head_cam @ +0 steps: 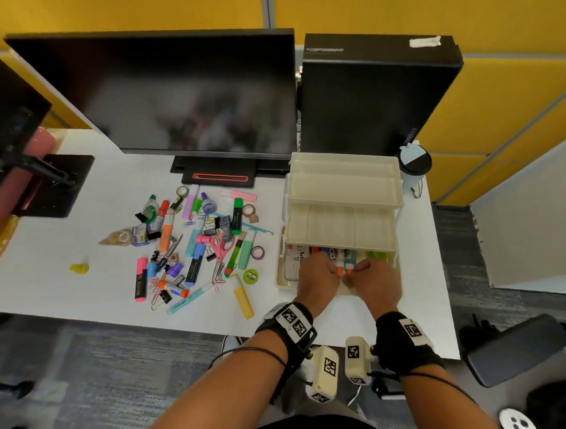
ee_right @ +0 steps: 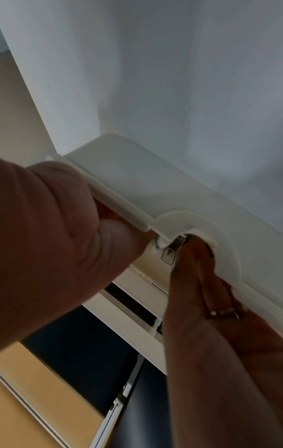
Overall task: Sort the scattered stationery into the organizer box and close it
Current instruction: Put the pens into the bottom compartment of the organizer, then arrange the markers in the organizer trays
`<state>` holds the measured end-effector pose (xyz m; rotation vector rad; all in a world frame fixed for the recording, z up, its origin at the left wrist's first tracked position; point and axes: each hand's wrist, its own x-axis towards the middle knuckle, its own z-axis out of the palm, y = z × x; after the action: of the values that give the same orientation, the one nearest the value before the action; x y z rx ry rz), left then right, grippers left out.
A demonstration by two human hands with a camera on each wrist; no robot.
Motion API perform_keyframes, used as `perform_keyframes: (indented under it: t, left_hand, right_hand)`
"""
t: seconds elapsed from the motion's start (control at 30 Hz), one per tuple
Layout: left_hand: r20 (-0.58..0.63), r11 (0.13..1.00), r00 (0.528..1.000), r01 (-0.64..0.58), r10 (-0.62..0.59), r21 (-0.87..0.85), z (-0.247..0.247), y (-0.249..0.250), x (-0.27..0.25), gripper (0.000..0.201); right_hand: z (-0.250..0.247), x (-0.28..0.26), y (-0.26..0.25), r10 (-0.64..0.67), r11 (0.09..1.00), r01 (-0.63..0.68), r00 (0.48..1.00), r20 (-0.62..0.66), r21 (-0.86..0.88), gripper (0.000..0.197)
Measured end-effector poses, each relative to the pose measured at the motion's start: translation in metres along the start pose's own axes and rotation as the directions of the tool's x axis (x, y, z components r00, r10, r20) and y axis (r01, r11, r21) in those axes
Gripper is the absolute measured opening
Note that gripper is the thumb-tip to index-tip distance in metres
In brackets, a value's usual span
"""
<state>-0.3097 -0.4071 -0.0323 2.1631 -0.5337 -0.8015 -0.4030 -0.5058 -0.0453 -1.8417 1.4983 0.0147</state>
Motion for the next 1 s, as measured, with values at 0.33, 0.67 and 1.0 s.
perform_keyframes:
  t: [0.33,0.67,1.0]
  left_hand:
    - [-0.041,0.978,0.978,-0.205,0.203,-0.035,-0.147,-0.087,-0.036,0.016]
    - [-0.129,0.993,0.987,-0.082,0.093,0.088,-0.276,-0.217,-0.039,0.024]
    - [-0.092,0.958,0.994,0.085,-0.062,0.274,-0.318,-0.256,-0.014,0.026]
  right_hand:
    - [0.005,-0.056,-0.046,-0.493,0.869,0.493,0.87,0.012,0.043,0.022]
    - [0.154,-0.097,-0.118,-0.409,0.678,0.666,0.693,0.594,-0.31,0.042]
    - [0.191,-0.095,-0.155,-0.23,0.687,0.528,0.809,0.54,-0.499,0.037]
